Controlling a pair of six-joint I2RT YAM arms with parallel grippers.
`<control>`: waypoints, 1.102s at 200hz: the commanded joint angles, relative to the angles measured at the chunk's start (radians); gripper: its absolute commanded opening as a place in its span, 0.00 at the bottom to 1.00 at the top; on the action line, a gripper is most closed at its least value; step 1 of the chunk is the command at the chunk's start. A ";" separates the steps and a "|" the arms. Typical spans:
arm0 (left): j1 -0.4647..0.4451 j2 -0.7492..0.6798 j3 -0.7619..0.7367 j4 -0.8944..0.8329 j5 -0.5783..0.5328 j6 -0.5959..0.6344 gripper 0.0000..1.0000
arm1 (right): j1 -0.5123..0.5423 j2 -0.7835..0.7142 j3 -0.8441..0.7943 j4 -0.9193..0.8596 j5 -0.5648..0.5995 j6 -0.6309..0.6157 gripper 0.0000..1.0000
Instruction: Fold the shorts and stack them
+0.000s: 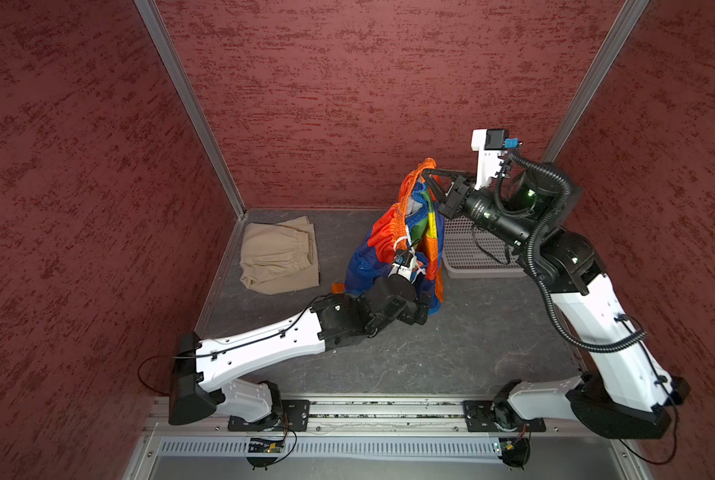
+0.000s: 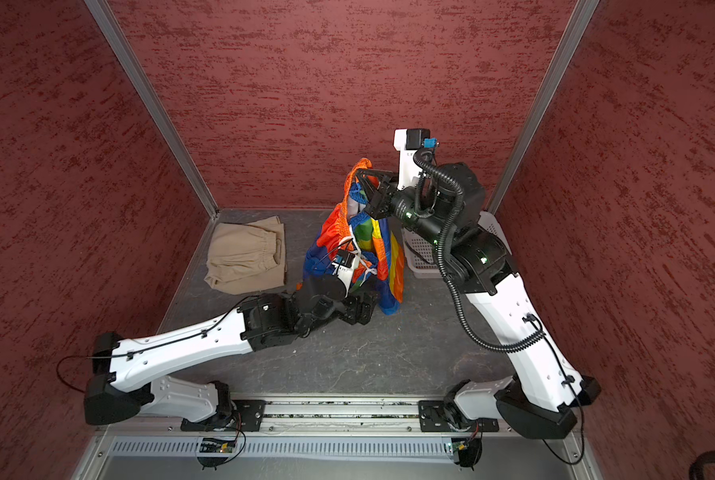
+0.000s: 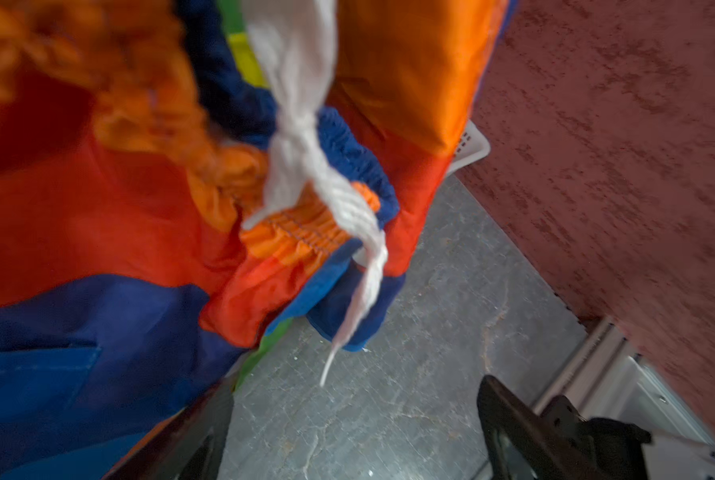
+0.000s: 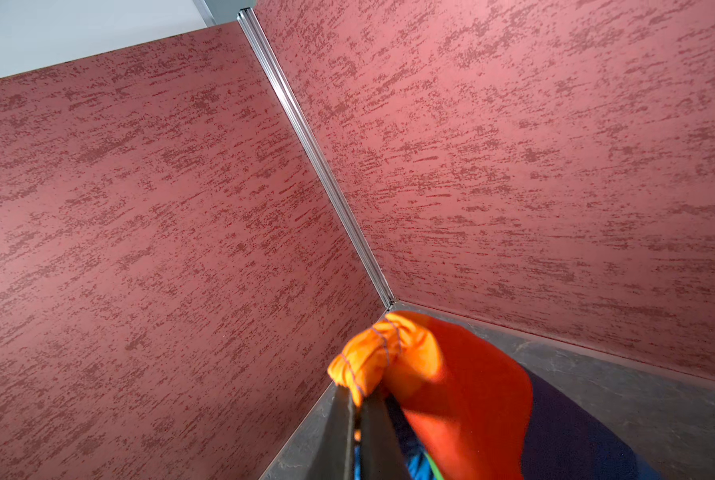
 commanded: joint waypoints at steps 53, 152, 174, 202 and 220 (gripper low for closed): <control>-0.035 0.257 0.286 -0.241 -0.481 -0.068 0.78 | 0.005 -0.042 0.012 0.054 0.022 0.011 0.00; -0.040 0.001 0.058 -0.116 -0.461 -0.020 0.00 | 0.004 0.004 0.072 0.028 0.115 -0.071 0.00; -0.030 -0.131 -0.029 -0.067 -0.415 -0.018 0.00 | 0.004 0.018 0.071 0.032 0.140 -0.084 0.00; 0.058 -0.300 -0.106 -0.082 -0.295 -0.084 0.00 | 0.003 0.035 0.071 0.034 0.174 -0.097 0.00; 0.126 -0.400 -0.155 -0.085 -0.223 -0.118 0.00 | 0.003 0.045 0.073 0.032 0.185 -0.103 0.00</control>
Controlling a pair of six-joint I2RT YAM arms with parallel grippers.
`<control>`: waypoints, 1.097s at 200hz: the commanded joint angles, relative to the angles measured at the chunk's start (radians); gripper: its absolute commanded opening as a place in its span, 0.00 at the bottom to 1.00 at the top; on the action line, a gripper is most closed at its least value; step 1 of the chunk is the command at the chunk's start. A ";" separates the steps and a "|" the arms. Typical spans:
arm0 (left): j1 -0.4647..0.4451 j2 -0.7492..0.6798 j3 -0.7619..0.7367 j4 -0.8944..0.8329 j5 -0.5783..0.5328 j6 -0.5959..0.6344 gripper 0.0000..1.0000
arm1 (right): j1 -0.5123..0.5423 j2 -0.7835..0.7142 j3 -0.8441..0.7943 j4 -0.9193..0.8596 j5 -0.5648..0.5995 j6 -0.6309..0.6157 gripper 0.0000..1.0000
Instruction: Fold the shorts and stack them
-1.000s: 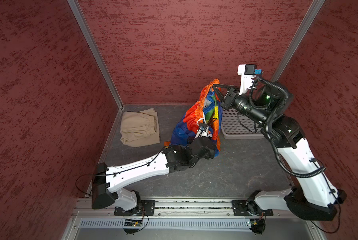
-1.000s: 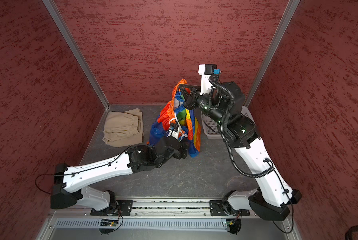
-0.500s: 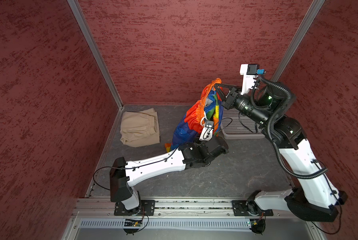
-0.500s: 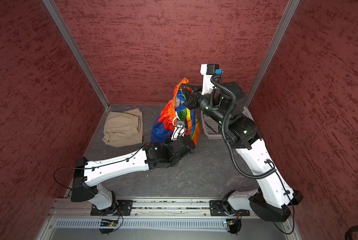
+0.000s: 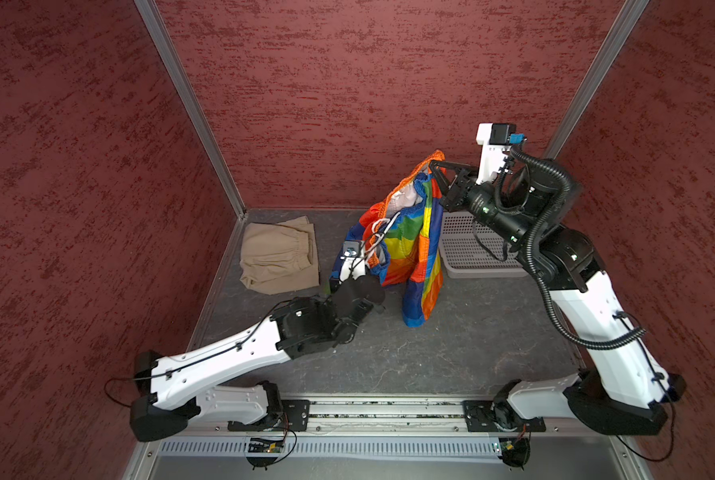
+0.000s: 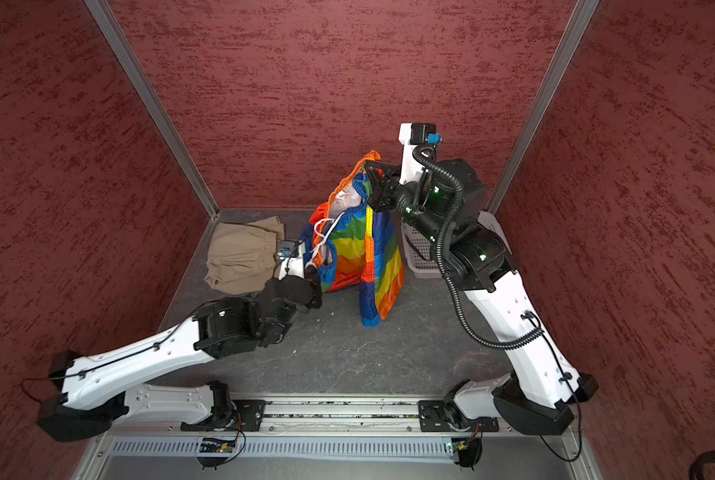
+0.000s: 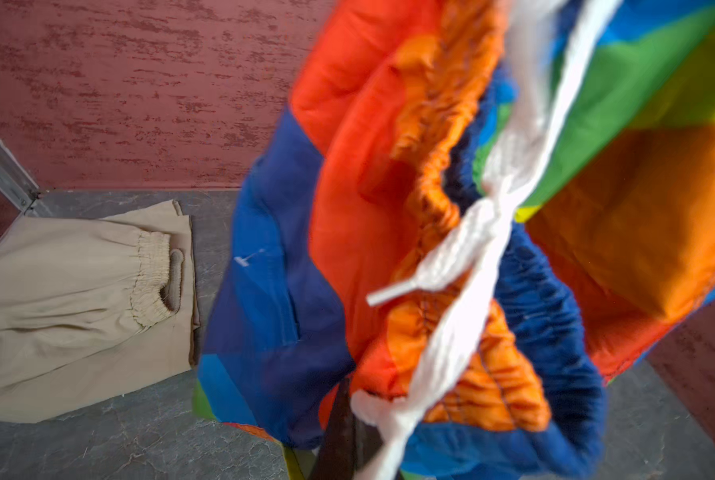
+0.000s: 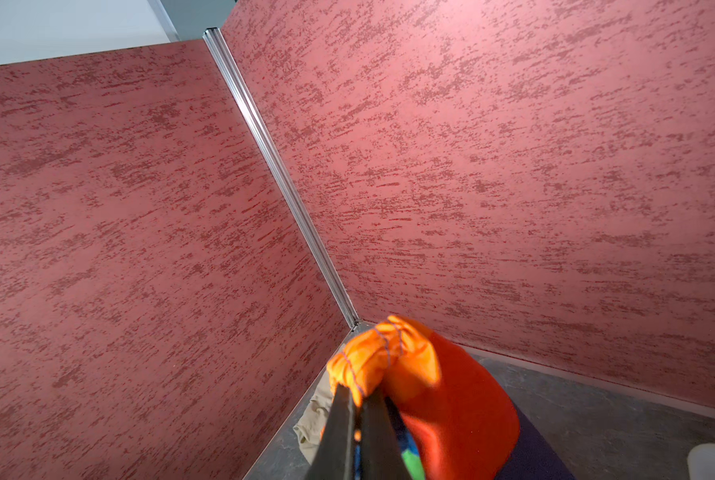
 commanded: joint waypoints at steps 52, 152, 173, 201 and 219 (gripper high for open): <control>0.237 -0.248 -0.065 -0.037 0.230 -0.068 0.00 | 0.003 0.014 0.040 0.026 0.130 -0.068 0.00; 0.385 -0.043 0.544 -0.079 0.481 0.164 0.00 | -0.038 -0.067 0.107 0.039 0.643 -0.338 0.00; 0.385 0.019 0.594 -0.097 0.589 0.124 0.00 | -0.047 -0.068 0.111 0.043 0.706 -0.360 0.00; 0.380 0.093 0.582 -0.090 0.768 0.020 0.00 | -0.053 -0.059 0.138 0.065 0.775 -0.405 0.00; 0.372 0.118 0.558 -0.057 0.863 -0.034 0.00 | -0.054 -0.042 0.132 0.135 0.831 -0.474 0.00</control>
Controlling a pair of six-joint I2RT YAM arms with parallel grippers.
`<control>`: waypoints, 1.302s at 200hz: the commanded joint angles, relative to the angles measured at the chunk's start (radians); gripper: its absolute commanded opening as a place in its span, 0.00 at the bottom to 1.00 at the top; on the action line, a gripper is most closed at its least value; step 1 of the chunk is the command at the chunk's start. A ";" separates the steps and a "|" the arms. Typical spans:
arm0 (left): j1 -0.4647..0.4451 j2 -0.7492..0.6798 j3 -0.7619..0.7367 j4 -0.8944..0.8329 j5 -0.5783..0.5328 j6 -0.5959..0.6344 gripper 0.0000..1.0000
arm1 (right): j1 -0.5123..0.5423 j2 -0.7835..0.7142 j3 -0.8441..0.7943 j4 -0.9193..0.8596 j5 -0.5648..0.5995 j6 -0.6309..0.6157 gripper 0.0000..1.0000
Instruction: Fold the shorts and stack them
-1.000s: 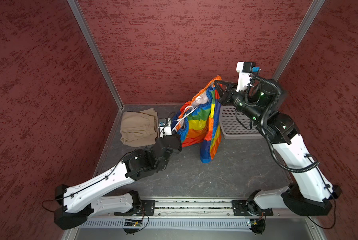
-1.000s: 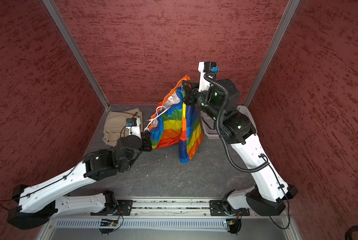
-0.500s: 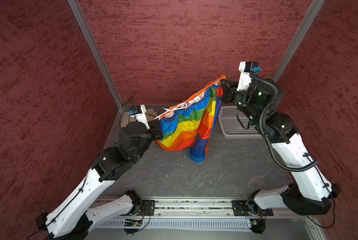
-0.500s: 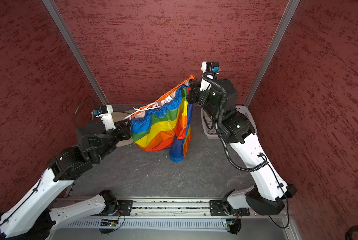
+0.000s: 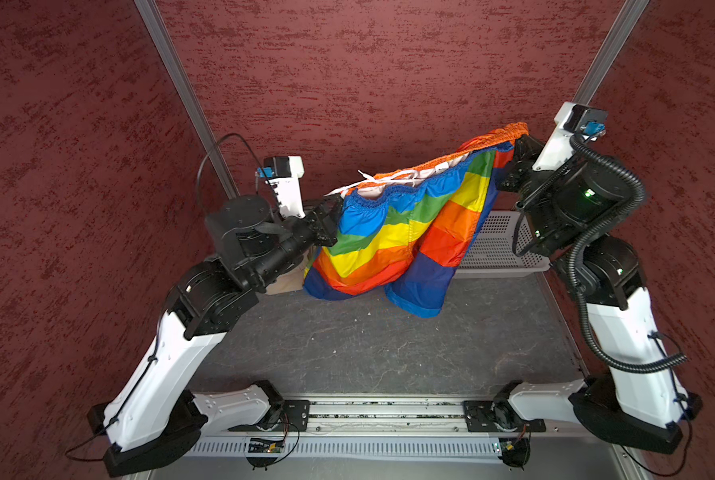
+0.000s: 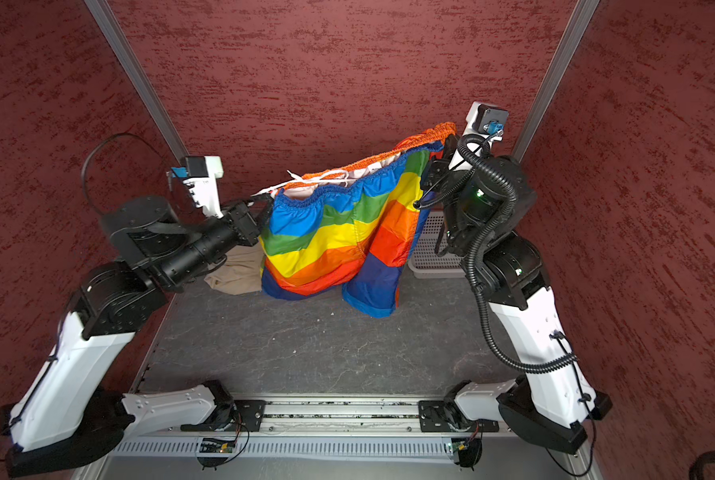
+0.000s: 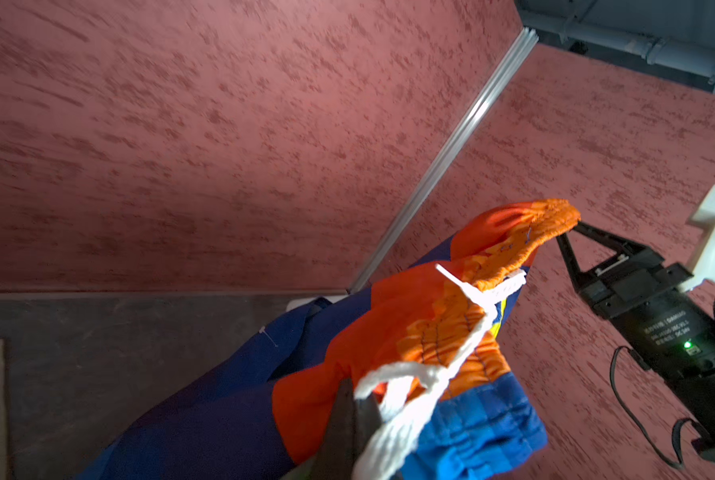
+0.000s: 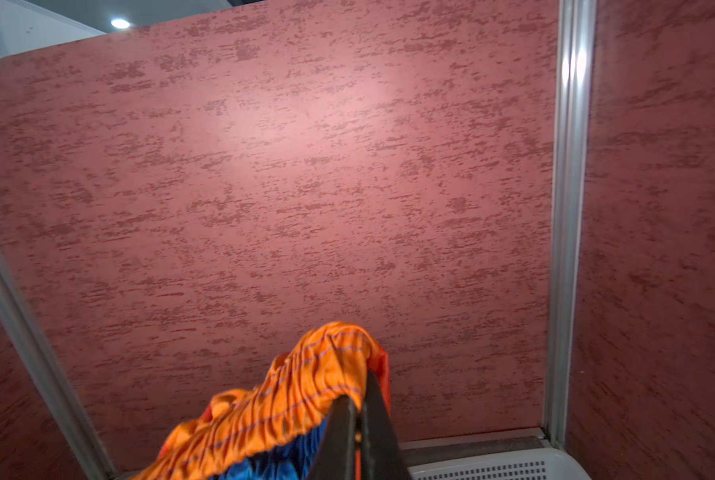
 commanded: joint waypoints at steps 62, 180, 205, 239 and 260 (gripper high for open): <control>-0.003 0.007 -0.074 0.059 0.378 -0.214 0.00 | -0.046 0.351 0.276 0.183 0.050 -0.151 0.00; 0.641 -0.397 -0.901 0.213 0.697 -0.530 0.00 | 0.048 1.115 0.645 0.111 -0.570 0.164 0.21; 0.849 -0.418 -1.017 0.263 0.827 -0.565 0.00 | 0.048 1.157 0.644 0.088 -0.614 0.167 0.74; 1.024 -0.419 -1.048 0.235 0.907 -0.523 0.00 | 0.046 1.094 0.586 -0.046 -0.590 0.147 0.94; 1.085 -0.410 -1.055 0.227 0.936 -0.509 0.00 | 0.046 0.963 0.381 -0.067 -0.582 0.154 0.99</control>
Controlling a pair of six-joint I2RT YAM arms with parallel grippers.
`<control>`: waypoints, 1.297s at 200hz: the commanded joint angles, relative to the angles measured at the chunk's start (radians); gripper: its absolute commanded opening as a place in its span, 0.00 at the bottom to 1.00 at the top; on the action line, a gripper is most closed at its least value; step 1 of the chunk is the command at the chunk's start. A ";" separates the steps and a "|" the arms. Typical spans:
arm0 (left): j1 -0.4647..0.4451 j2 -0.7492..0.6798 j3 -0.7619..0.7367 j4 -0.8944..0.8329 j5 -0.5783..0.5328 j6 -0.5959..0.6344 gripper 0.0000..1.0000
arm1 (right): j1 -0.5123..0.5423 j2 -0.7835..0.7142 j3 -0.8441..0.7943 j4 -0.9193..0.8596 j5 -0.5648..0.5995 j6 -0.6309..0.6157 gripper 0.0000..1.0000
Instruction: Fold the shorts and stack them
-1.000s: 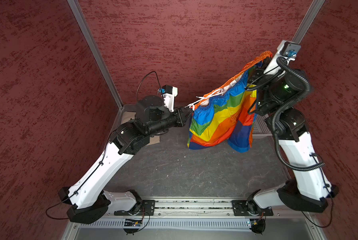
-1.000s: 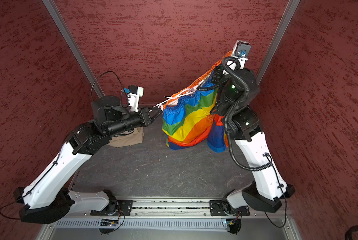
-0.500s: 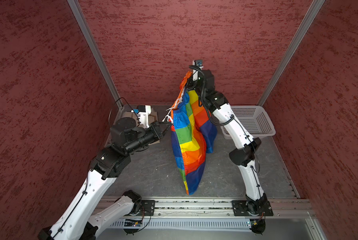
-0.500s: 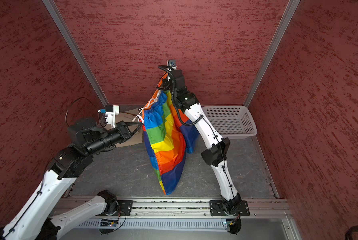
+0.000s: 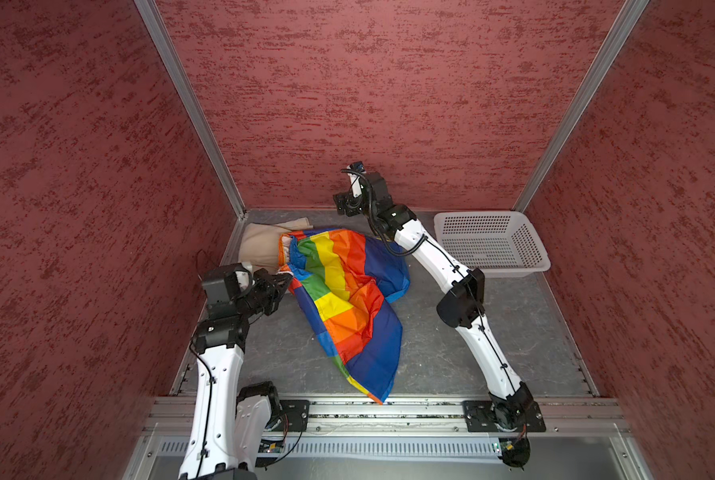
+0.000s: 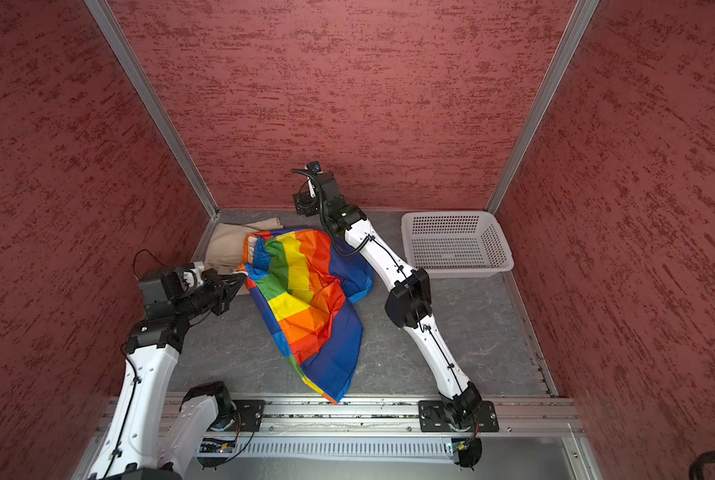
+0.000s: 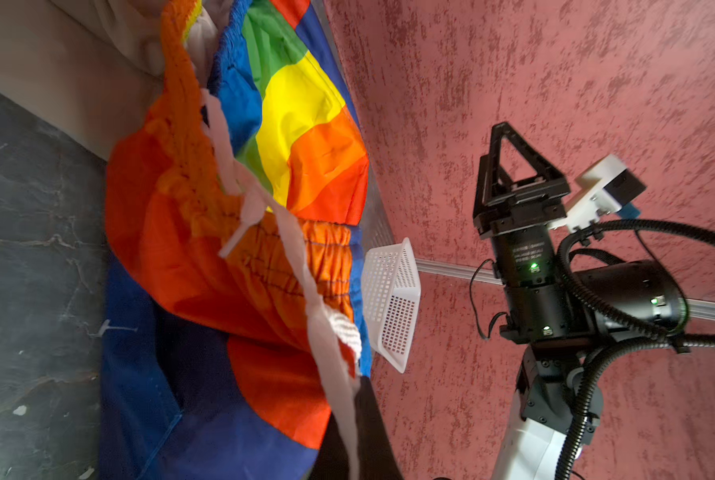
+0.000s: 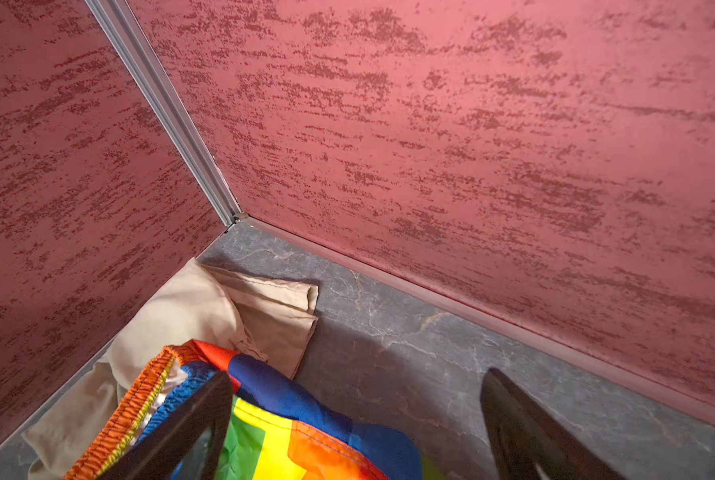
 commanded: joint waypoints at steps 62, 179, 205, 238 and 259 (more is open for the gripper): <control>0.088 -0.008 -0.002 0.049 0.120 0.020 0.00 | -0.003 -0.788 -1.082 0.123 -0.025 0.125 0.98; 0.095 0.016 0.094 0.008 0.045 0.015 0.00 | 0.774 -1.006 -1.568 -0.071 -0.055 0.262 0.91; 0.093 0.011 0.101 -0.005 0.036 0.013 0.00 | 0.826 -0.902 -1.568 0.012 -0.077 0.279 0.91; 0.093 -0.008 0.100 -0.030 0.024 0.014 0.00 | 0.845 -0.840 -1.547 0.125 -0.099 0.298 0.89; 0.090 -0.009 0.101 -0.040 0.021 0.017 0.00 | 0.855 -0.794 -1.521 0.150 -0.087 0.305 0.89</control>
